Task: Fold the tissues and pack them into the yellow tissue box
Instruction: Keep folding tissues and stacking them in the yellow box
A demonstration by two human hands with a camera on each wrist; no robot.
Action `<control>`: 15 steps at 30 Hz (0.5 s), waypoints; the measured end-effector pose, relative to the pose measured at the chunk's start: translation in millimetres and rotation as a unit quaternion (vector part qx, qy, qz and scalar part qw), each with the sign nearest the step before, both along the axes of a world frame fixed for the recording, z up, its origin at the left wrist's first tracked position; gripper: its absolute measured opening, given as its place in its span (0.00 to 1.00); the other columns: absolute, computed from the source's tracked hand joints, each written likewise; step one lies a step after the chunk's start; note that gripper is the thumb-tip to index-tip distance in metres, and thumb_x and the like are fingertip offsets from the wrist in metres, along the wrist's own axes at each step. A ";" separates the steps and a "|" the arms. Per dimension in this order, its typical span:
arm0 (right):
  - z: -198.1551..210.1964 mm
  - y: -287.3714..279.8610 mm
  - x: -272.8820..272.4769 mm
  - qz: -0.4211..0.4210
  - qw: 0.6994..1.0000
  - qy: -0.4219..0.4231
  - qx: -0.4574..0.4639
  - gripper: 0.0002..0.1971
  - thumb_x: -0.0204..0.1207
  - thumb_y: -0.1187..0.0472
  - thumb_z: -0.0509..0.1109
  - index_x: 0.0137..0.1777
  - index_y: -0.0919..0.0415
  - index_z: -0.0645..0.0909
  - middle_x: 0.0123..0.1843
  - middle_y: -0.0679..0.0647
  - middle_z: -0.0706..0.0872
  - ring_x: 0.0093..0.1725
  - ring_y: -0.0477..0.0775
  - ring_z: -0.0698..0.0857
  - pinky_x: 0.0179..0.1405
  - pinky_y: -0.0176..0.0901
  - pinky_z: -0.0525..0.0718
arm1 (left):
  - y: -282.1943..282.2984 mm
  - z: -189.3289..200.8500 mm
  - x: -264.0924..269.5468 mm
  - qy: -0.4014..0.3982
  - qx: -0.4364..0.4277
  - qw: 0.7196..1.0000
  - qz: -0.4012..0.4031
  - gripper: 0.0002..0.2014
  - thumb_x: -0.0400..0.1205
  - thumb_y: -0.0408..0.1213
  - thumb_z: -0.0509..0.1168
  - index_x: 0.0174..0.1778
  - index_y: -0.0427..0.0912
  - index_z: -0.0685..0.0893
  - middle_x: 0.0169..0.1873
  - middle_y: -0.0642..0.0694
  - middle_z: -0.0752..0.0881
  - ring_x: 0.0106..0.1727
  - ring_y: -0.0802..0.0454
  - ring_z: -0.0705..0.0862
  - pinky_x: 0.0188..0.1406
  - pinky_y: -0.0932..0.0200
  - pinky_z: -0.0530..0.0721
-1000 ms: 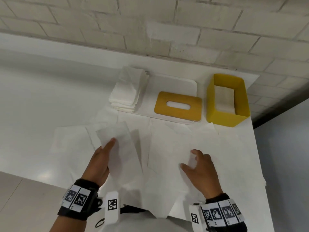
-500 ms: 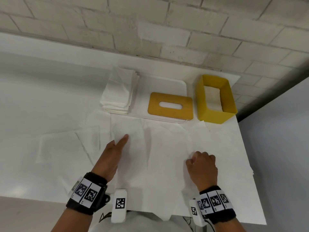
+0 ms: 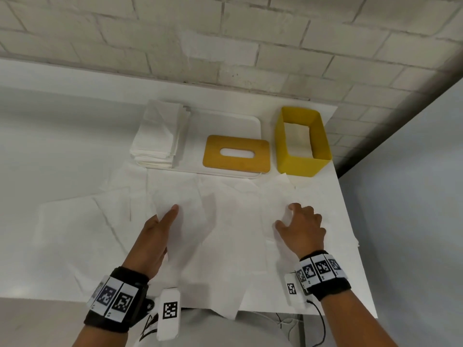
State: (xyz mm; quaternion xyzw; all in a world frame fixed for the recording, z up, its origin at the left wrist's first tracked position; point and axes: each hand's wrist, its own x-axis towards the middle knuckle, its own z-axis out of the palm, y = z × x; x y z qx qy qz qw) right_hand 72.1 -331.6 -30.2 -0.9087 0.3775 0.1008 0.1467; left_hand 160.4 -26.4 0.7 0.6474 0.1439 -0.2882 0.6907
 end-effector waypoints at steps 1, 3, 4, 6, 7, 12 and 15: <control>-0.2 -0.9 0.1 0.004 1.000 -0.002 0.002 0.27 0.78 0.44 0.69 0.75 0.51 0.71 0.69 0.57 0.76 0.70 0.64 0.73 0.62 0.61 0.78 | -3.5 -0.9 -1.9 -0.004 -0.002 1.000 0.000 0.18 0.88 0.51 0.64 0.67 0.44 0.88 0.57 0.44 0.94 0.63 0.42 0.90 0.68 0.43 0.84; -1.1 -4.4 0.3 0.012 1.000 -0.011 0.005 0.23 0.80 0.48 0.67 0.73 0.50 0.73 0.67 0.55 0.79 0.69 0.62 0.75 0.63 0.60 0.77 | -10.4 -2.6 -6.0 -0.011 -0.002 1.000 -0.001 0.18 0.89 0.51 0.64 0.67 0.45 0.88 0.57 0.45 0.94 0.62 0.44 0.90 0.65 0.46 0.85; -1.2 -6.2 0.3 0.014 1.000 -0.016 0.009 0.21 0.81 0.49 0.66 0.72 0.50 0.73 0.66 0.54 0.81 0.68 0.62 0.76 0.63 0.59 0.77 | -14.3 -3.6 -8.1 -0.014 0.000 1.000 -0.003 0.18 0.89 0.51 0.64 0.67 0.45 0.88 0.56 0.45 0.94 0.62 0.44 0.90 0.64 0.47 0.85; -0.6 -8.8 0.8 0.018 0.999 -0.025 0.014 0.18 0.81 0.53 0.65 0.71 0.49 0.75 0.65 0.52 0.84 0.67 0.60 0.79 0.63 0.57 0.75 | -21.7 -5.3 -11.9 -0.016 0.006 1.000 -0.005 0.18 0.89 0.51 0.64 0.67 0.45 0.88 0.56 0.45 0.94 0.62 0.43 0.90 0.63 0.46 0.84; 0.0 -9.7 1.3 0.019 0.999 -0.029 0.017 0.17 0.82 0.54 0.65 0.70 0.49 0.75 0.65 0.51 0.85 0.67 0.59 0.80 0.63 0.57 0.74 | -24.6 -6.1 -13.5 -0.016 0.009 1.000 -0.005 0.18 0.89 0.51 0.64 0.66 0.45 0.88 0.56 0.45 0.94 0.62 0.43 0.90 0.63 0.46 0.84; 18.3 -16.2 -7.5 0.016 0.995 -0.080 0.062 0.16 0.81 0.58 0.67 0.68 0.49 0.79 0.60 0.47 0.89 0.61 0.57 0.85 0.65 0.55 0.80 | -40.5 -1.9 -19.5 -0.022 0.013 1.000 -0.010 0.16 0.89 0.50 0.64 0.62 0.45 0.89 0.52 0.46 0.95 0.58 0.44 0.91 0.52 0.51 0.85; 32.6 -20.8 -15.1 0.007 0.981 -0.161 0.103 0.11 0.80 0.58 0.70 0.62 0.50 0.83 0.52 0.45 0.89 0.51 0.51 0.87 0.53 0.45 0.83 | -47.8 -1.9 -17.3 -0.021 0.023 0.999 -0.014 0.17 0.88 0.52 0.64 0.65 0.46 0.88 0.54 0.46 0.95 0.60 0.43 0.90 0.56 0.48 0.85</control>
